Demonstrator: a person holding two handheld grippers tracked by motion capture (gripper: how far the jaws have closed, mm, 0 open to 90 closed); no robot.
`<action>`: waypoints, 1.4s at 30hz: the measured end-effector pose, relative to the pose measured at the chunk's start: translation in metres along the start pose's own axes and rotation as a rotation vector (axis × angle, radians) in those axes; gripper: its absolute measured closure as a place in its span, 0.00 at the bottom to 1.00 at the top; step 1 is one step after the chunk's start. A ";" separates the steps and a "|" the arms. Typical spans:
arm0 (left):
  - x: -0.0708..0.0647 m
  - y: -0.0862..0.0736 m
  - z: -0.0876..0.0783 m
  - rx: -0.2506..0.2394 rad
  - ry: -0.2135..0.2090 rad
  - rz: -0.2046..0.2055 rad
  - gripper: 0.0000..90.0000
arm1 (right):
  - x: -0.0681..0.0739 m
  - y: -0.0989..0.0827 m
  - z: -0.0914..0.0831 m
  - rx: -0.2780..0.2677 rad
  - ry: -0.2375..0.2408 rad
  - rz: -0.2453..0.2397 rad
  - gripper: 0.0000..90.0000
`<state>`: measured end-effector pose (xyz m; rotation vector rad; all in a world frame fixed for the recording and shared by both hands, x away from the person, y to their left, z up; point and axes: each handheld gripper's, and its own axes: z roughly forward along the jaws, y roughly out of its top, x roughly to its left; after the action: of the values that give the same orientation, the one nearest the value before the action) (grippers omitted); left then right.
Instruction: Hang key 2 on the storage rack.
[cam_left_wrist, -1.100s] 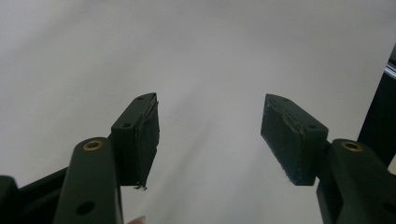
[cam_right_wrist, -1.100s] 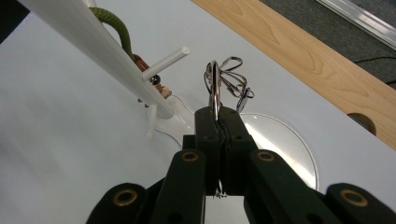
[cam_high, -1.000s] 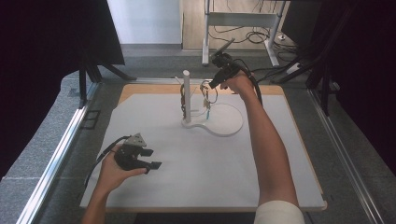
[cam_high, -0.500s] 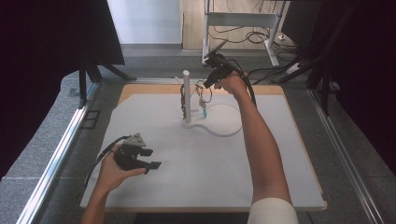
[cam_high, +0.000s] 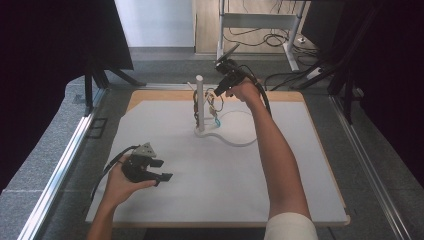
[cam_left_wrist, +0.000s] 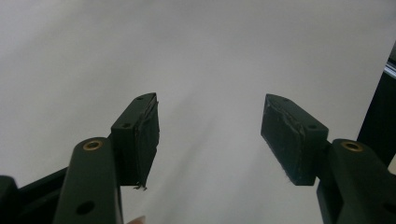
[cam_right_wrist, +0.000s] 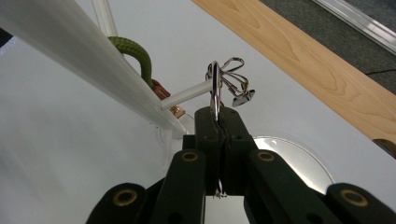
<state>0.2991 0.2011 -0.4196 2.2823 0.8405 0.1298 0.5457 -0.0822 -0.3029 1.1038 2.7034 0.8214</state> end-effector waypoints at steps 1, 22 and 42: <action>0.000 0.000 0.000 0.001 0.000 0.002 0.42 | 0.001 0.000 0.001 0.001 0.003 0.000 0.97; -0.001 0.000 0.001 0.006 0.002 0.001 0.42 | 0.011 -0.011 0.023 0.030 0.054 -0.011 0.97; -0.001 -0.001 0.000 0.006 0.003 0.003 0.42 | 0.016 -0.026 0.010 -0.007 0.078 -0.027 0.79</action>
<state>0.2979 0.2003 -0.4201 2.2897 0.8404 0.1324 0.5209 -0.0821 -0.3233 1.0524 2.7699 0.8880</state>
